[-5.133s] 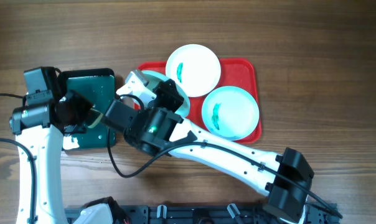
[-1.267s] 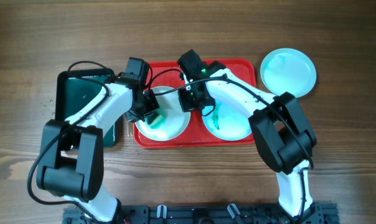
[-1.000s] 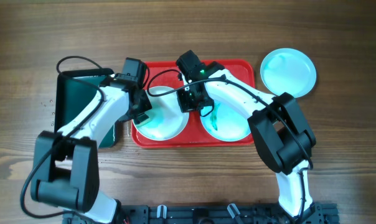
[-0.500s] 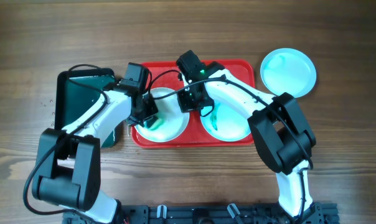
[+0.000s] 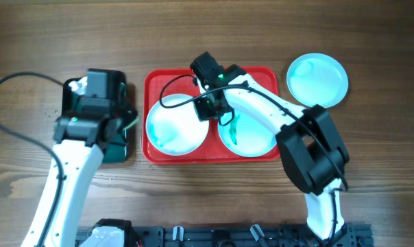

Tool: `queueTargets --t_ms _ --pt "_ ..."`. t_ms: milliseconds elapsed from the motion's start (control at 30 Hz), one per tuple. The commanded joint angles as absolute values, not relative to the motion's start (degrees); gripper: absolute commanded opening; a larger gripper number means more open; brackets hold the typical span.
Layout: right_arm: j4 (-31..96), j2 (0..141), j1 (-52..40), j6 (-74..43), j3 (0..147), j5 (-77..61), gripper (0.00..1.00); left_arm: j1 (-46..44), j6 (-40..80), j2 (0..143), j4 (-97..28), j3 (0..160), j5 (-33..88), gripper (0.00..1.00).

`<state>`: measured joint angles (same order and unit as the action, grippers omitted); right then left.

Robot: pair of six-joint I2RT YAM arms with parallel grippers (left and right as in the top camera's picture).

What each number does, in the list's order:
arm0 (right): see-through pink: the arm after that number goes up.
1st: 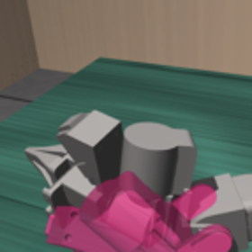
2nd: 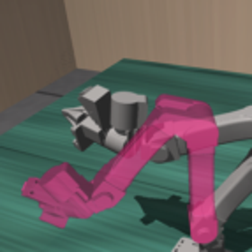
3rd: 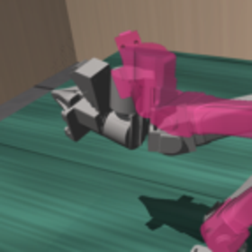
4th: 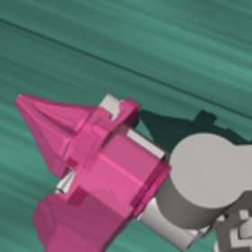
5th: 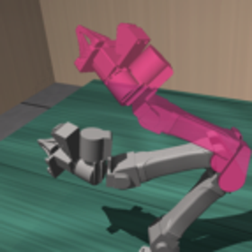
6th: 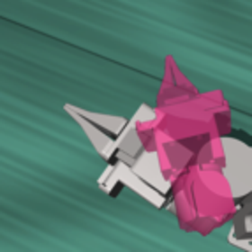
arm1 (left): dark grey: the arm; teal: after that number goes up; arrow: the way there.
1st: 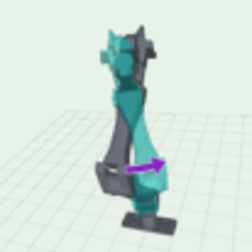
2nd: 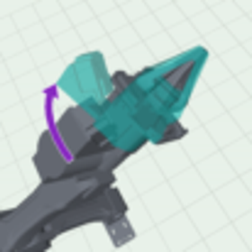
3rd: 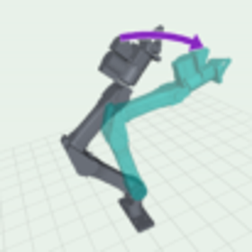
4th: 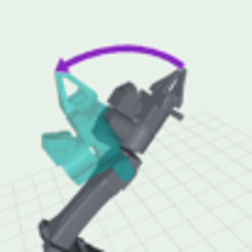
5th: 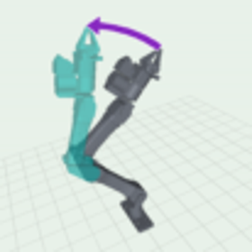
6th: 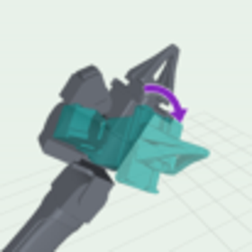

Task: Clean dirty plates on tray and stack at the side
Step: 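Scrub the white plate with the sponge in the left gripper, then carry the white plate right and set it on the teal plate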

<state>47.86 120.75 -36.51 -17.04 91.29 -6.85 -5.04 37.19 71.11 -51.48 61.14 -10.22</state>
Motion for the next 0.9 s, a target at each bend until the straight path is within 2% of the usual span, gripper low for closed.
queueTargets --t_ms 0,267,400,467,567,667,733,800,867 --pt "48.8 111.3 -39.7 -11.8 94.7 13.4 0.04 3.7 38.2 71.1 -53.1 61.7 -4.0 0.04" --pt "44.2 104.5 -58.3 6.7 94.7 67.2 0.04 17.2 38.0 71.3 -54.7 61.1 1.6 0.04" --pt "33.1 104.6 -65.0 23.5 94.7 75.5 0.04 18.2 38.0 71.3 -54.8 60.7 1.9 0.04" --pt "29.0 104.6 -65.8 27.2 94.6 76.7 0.04 18.2 37.8 71.3 -55.0 60.7 1.9 0.04" --pt "28.6 104.6 -65.1 23.2 94.2 76.5 0.04 18.2 37.8 71.3 -55.0 60.7 1.9 0.04" --pt "35.6 104.6 -62.0 8.4 94.1 68.0 0.04 18.2 37.8 71.3 -55.0 60.7 1.9 0.04" --pt "44.8 104.6 -56.7 -6.1 94.1 50.9 0.04 18.2 37.8 71.3 -55.1 60.7 1.9 0.04" --pt "49.7 104.4 -48.5 -15.2 94.1 32.5 0.04 18.2 37.8 71.3 -55.1 60.7 1.9 0.04" --pt "51.3 104.4 -38.9 -19.2 94.1 19.0 0.04 18.2 37.8 71.3 -55.1 60.7 1.9 0.04"
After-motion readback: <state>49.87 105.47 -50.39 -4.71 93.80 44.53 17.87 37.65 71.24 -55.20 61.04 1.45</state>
